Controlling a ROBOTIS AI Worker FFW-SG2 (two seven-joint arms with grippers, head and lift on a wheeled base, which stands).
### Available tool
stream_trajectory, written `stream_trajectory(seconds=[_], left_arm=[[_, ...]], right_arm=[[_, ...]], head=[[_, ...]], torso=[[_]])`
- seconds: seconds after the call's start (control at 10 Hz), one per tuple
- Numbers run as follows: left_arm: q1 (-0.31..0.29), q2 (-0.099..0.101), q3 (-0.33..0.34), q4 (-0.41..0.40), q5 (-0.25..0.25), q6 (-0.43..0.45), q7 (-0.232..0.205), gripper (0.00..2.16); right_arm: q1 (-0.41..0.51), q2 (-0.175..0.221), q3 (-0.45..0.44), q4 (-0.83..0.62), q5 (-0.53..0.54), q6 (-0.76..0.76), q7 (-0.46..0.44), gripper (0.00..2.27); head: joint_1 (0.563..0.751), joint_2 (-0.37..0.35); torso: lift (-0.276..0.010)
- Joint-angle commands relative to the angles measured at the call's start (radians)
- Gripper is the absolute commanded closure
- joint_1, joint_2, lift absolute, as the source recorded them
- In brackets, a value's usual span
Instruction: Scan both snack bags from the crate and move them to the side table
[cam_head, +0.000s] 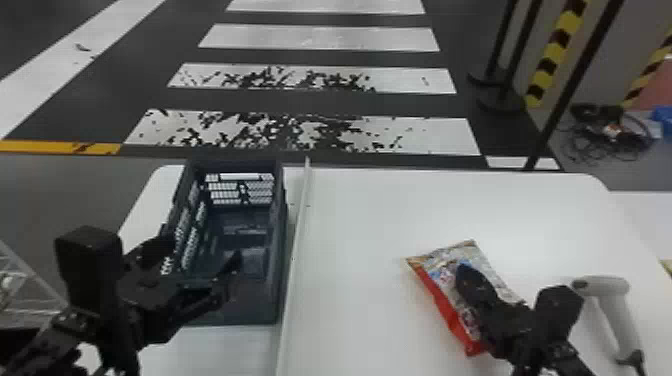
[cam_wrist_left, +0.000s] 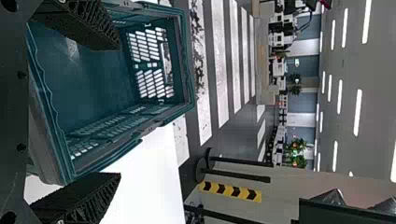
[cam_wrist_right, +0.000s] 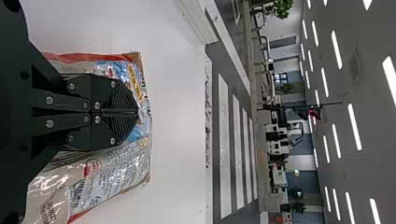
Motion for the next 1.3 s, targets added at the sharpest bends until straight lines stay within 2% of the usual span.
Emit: stream_trajectory(seconds=[0.0, 0.4, 0.7, 1.0, 1.2], left_arm=[[0.0, 0.0, 0.0, 0.0, 0.0, 0.0, -0.001, 0.02], [0.0, 0.002, -0.003, 0.003, 0.002, -0.003, -0.006, 0.02], [0.006, 0.0, -0.005, 0.0, 0.002, -0.003, -0.014, 0.02], [0.014, -0.011, -0.005, -0.002, 0.002, -0.018, -0.02, 0.02], [0.014, -0.017, -0.006, -0.003, 0.002, -0.018, -0.026, 0.02]], right_arm=[[0.0, 0.0, -0.018, 0.003, -0.007, -0.007, -0.008, 2.24], [0.0, 0.0, -0.08, 0.009, -0.016, -0.025, -0.071, 2.24], [0.003, -0.001, -0.1, 0.023, -0.046, -0.053, -0.072, 2.24], [0.087, -0.004, -0.162, -0.104, -0.132, -0.038, -0.064, 2.24], [0.107, -0.006, -0.204, -0.178, -0.143, 0.024, -0.064, 2.24]], head=[[0.695, 0.011], [0.695, -0.041], [0.695, -0.083], [0.695, -0.108], [0.695, -0.137]], torso=[[-0.095], [-0.095], [-0.095], [-0.095], [-0.095]])
